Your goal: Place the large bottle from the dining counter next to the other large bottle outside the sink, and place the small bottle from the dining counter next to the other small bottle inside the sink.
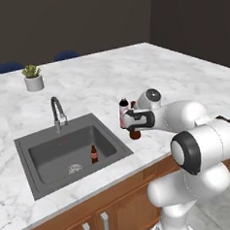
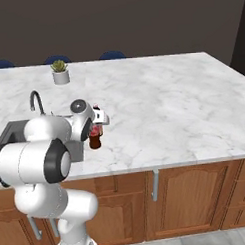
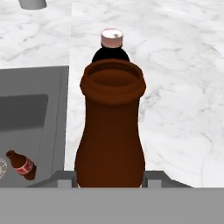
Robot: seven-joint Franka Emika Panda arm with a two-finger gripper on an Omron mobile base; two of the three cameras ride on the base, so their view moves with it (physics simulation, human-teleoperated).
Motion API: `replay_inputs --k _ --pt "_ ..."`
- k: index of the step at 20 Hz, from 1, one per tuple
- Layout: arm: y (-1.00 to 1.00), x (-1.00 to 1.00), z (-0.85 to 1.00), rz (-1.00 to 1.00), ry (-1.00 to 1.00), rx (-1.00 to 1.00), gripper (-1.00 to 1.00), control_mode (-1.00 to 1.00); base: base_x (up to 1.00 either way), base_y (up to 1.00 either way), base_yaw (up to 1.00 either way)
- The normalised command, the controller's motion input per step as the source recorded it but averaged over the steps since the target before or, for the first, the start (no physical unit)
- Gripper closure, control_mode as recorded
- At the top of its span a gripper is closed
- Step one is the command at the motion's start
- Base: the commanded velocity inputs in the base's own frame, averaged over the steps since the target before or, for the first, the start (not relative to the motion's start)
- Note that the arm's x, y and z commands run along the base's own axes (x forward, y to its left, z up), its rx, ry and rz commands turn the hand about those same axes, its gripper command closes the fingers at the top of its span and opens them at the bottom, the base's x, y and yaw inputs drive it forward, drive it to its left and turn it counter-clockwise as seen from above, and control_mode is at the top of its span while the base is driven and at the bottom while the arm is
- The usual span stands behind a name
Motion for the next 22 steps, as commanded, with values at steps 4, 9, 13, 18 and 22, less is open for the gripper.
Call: replay_inputs --k 4,9,13,18,22 --pt "0.00 0.17 -0.19 0.06 0.00 0.00 1.00 -1.00 0.00 0.00 0.00" --pt "0.00 0.09 -0.22 0.06 0.00 0.00 1.00 -1.00 0.00 0.00 0.00" --pt "0.00 0.07 -0.22 0.06 0.00 0.00 1.00 -1.00 0.00 0.00 0.00" --pt "0.00 0.02 -0.20 0.06 0.00 0.00 1.00 -1.00 0.00 0.00 0.00" --pt "0.00 0.01 -0.22 0.06 0.00 0.00 1.00 -1.00 0.00 0.00 0.00"
